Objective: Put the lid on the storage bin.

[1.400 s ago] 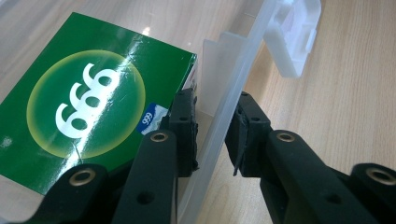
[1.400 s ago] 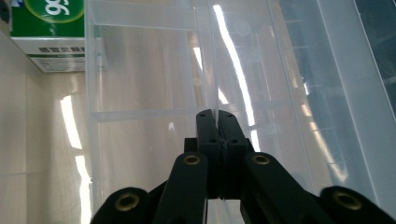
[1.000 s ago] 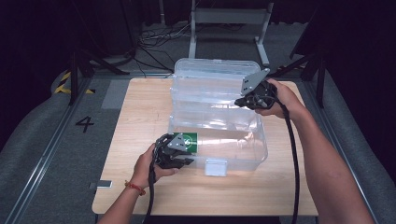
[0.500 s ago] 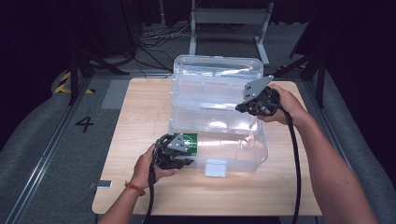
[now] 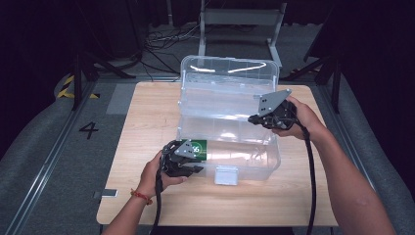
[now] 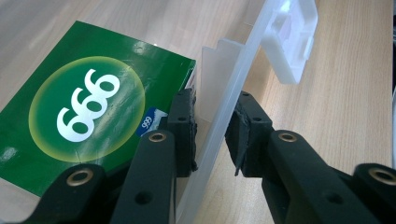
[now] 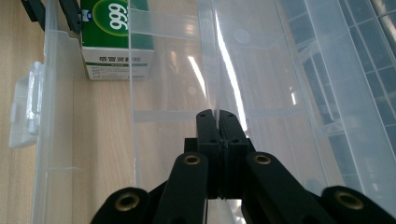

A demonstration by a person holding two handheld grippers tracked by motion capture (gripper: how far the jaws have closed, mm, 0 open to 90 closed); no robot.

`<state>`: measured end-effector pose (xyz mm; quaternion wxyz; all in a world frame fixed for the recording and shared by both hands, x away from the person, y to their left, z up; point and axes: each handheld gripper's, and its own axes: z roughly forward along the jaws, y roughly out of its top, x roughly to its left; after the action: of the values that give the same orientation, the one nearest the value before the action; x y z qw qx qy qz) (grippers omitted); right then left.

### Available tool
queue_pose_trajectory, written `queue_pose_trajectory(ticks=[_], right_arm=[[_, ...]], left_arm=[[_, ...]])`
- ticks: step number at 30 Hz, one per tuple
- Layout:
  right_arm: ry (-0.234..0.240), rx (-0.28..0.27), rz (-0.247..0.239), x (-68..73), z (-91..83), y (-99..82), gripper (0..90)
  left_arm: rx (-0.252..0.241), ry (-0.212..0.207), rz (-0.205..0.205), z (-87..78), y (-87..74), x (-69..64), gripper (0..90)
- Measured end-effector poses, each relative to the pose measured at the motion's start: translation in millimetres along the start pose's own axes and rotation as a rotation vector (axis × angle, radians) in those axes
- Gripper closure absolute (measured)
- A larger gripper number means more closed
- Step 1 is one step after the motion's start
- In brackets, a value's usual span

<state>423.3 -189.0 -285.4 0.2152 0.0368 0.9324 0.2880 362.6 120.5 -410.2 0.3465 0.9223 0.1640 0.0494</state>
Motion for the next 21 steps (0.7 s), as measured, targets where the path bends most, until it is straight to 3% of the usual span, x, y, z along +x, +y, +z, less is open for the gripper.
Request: queue_pose_trajectory(ticks=[9, 16, 21], right_arm=[[-0.023, -0.038, 0.004, 12.5, -2.6, -6.0, 89.1], [0.006, -0.071, 0.023, 20.8, -5.1, -13.3, 89.0], [-0.011, -0.075, 0.026, 29.4, -6.5, -15.8, 88.4]], left_arm=[[-0.012, -0.012, 0.006, -0.3, -0.8, 0.8, 73.8], [-0.017, -0.008, 0.023, -0.4, -1.6, 0.3, 74.1], [-0.022, -0.002, 0.035, -0.3, -2.0, -0.4, 74.0]])
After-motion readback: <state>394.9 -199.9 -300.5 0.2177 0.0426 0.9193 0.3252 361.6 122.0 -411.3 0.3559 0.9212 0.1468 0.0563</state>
